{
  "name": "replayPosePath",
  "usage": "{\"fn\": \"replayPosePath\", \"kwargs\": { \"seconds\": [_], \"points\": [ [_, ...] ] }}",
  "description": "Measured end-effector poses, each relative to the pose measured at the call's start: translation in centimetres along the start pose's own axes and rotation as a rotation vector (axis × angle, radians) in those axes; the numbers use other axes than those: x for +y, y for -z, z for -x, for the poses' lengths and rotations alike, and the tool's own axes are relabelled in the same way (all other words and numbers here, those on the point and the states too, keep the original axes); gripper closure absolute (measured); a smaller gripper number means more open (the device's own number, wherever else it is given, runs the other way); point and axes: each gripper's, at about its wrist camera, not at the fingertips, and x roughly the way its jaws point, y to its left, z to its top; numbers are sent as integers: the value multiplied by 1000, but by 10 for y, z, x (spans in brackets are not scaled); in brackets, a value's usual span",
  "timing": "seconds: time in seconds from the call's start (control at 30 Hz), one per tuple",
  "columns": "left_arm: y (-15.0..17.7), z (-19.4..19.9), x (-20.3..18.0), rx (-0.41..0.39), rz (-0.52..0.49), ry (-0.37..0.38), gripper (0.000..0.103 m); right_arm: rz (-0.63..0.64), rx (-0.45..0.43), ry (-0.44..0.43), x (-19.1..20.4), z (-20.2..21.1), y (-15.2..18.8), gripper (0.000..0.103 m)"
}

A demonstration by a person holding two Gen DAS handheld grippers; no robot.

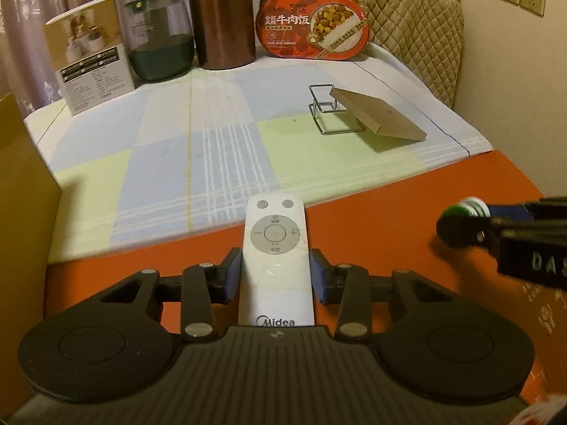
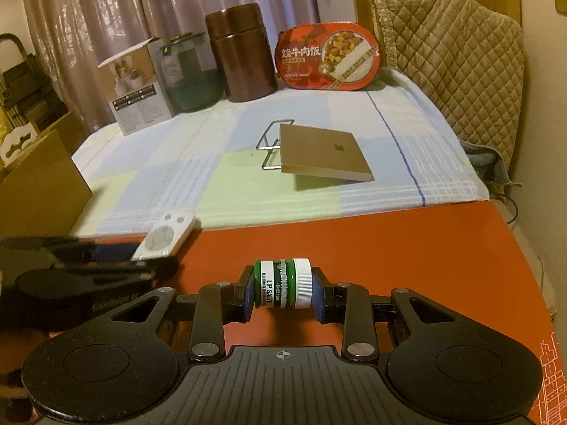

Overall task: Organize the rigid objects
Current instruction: 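Lift the remote and pill bottle and carry them toward the cardboard box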

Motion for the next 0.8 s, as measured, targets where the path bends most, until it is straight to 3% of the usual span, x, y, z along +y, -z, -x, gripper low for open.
{"fn": "replayPosePath", "kwargs": {
  "seconds": [0.37, 0.8],
  "points": [
    [24, 54, -6, 30, 68, 32, 68, -4, -17, -8, 20, 32, 16, 75],
    [53, 140, -11, 4, 117, 70, 68, -42, -16, 24, 43, 114, 51, 75]
  ]
}}
